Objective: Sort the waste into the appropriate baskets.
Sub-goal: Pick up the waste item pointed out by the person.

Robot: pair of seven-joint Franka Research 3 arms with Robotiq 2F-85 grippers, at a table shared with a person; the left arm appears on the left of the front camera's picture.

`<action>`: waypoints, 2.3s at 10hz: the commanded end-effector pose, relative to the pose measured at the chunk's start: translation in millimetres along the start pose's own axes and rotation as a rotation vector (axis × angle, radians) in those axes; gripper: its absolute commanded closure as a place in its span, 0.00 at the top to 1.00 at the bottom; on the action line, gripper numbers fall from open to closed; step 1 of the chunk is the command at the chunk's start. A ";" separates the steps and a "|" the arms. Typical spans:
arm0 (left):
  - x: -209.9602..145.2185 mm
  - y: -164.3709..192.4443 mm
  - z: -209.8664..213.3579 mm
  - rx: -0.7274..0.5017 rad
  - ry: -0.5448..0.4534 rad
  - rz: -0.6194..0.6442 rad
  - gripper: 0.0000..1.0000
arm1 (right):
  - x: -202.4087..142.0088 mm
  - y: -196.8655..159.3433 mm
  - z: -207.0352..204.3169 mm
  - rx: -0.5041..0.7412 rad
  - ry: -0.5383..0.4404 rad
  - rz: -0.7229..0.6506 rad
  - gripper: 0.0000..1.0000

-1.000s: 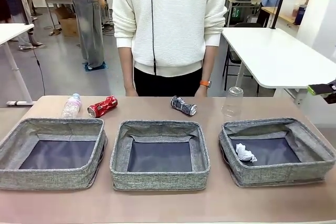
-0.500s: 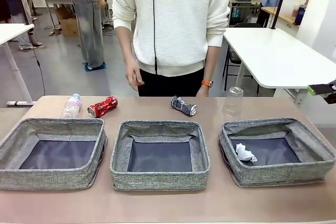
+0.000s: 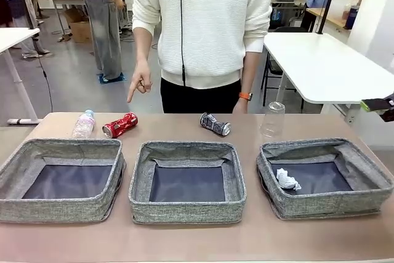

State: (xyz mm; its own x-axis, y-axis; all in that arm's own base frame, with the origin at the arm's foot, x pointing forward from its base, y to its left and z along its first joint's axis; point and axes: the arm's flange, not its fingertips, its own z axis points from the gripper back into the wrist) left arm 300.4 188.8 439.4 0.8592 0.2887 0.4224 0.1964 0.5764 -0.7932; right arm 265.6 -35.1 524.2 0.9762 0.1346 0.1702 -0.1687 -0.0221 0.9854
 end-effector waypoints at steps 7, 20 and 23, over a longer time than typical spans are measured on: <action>51.9 -68.0 -70.6 0.285 0.236 -0.328 1.00 | 3.0 7.3 -1.5 0.019 -0.003 -0.013 1.00; 145.6 -116.5 -395.6 0.664 0.484 -0.763 1.00 | 3.0 7.3 -1.5 0.019 -0.003 -0.013 1.00; 153.3 -74.1 -429.8 0.669 0.560 -0.737 1.00 | 3.0 7.3 -1.5 0.019 -0.003 -0.013 1.00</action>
State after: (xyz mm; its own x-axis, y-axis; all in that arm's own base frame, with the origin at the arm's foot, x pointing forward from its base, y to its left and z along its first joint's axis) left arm 614.0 -131.3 373.7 0.7509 -0.5676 0.3376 0.5923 0.8049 0.0357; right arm 266.0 -34.4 523.7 0.9764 0.1367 0.1670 -0.1658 -0.0200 0.9860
